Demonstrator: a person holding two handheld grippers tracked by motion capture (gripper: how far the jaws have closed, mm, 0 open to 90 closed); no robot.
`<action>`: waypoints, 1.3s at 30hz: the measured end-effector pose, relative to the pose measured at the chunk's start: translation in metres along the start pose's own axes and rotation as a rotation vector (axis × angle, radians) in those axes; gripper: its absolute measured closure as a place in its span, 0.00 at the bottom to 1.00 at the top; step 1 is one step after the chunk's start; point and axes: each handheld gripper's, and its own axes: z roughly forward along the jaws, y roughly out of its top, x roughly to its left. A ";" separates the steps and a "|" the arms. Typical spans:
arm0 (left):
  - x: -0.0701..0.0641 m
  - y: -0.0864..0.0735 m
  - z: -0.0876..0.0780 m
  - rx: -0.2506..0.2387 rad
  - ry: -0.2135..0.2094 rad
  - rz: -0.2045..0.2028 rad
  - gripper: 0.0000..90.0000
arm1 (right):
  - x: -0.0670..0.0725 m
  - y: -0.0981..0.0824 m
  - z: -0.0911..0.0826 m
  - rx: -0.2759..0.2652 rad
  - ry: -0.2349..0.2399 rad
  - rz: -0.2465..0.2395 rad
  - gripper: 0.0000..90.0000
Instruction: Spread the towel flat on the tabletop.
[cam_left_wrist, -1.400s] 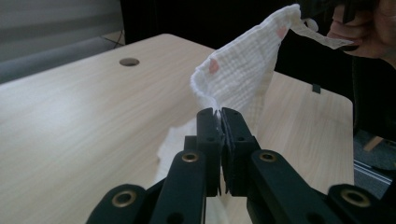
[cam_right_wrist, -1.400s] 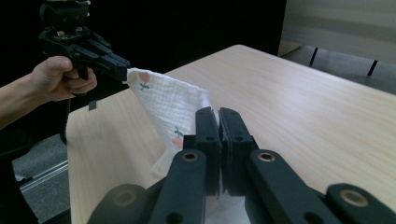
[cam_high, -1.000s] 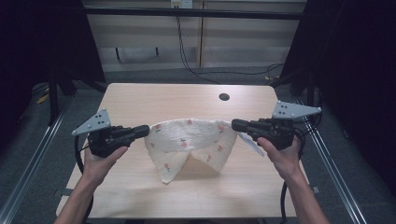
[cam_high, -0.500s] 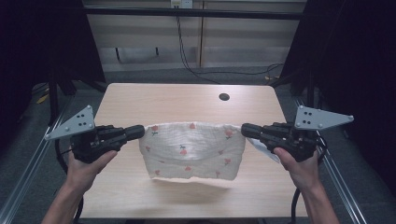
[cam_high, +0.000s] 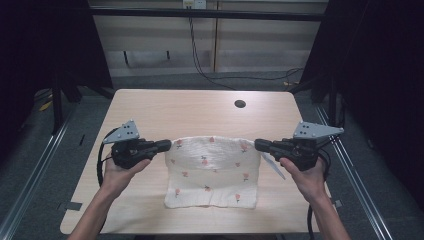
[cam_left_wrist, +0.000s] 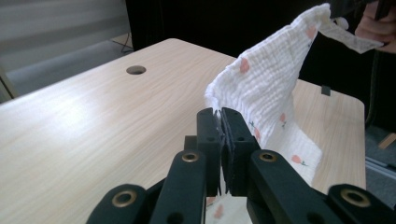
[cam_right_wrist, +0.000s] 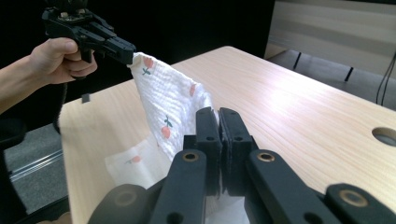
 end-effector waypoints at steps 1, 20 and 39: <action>0.002 -0.002 0.001 0.002 -0.003 -0.015 0.97 | -0.003 -0.002 0.002 0.005 0.003 0.009 0.98; 0.034 -0.037 0.009 0.084 0.086 -0.061 0.97 | -0.033 -0.024 0.048 0.053 0.013 0.074 0.97; 0.053 -0.029 0.056 0.106 0.073 -0.093 0.97 | -0.067 -0.034 0.048 0.074 -0.062 0.130 0.97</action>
